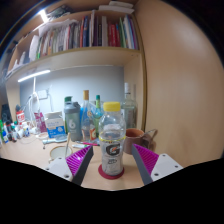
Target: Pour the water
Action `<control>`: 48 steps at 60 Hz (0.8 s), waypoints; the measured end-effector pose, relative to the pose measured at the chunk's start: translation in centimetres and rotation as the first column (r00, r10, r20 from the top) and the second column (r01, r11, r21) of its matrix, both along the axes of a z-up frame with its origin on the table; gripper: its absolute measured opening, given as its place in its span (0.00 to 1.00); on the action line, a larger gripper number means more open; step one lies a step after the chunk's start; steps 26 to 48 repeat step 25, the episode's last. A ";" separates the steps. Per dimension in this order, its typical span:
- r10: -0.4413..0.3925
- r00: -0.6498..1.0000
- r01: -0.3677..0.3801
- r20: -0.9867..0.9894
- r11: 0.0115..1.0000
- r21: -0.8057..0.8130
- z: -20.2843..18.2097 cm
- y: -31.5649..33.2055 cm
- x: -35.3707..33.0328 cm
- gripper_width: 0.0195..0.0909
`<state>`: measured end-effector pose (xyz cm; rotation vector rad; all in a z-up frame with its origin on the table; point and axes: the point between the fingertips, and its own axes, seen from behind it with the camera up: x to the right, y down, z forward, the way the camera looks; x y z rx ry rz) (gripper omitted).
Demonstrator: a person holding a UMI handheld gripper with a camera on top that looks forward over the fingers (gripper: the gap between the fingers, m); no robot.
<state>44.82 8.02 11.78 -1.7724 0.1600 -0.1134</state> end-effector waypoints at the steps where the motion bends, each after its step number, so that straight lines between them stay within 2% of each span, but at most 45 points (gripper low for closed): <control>1: -0.001 1.000 0.001 -0.009 1.000 0.004 0.3 -0.6 -0.1 0.92; 12: 0.034 0.998 -0.032 -0.056 0.999 0.029 3.9 -7.2 -2.0 0.91; 18: 0.008 0.999 -0.003 -0.051 0.995 0.095 6.6 -9.8 -1.3 0.92; 20: -0.006 0.998 0.012 -0.066 0.995 0.094 6.7 -10.6 -1.2 0.88; 21: -0.007 0.997 0.013 -0.074 0.996 0.090 6.7 -10.9 -1.2 0.91; 48: 0.012 0.994 -0.002 -0.105 0.996 0.091 7.2 -12.0 -1.7 0.90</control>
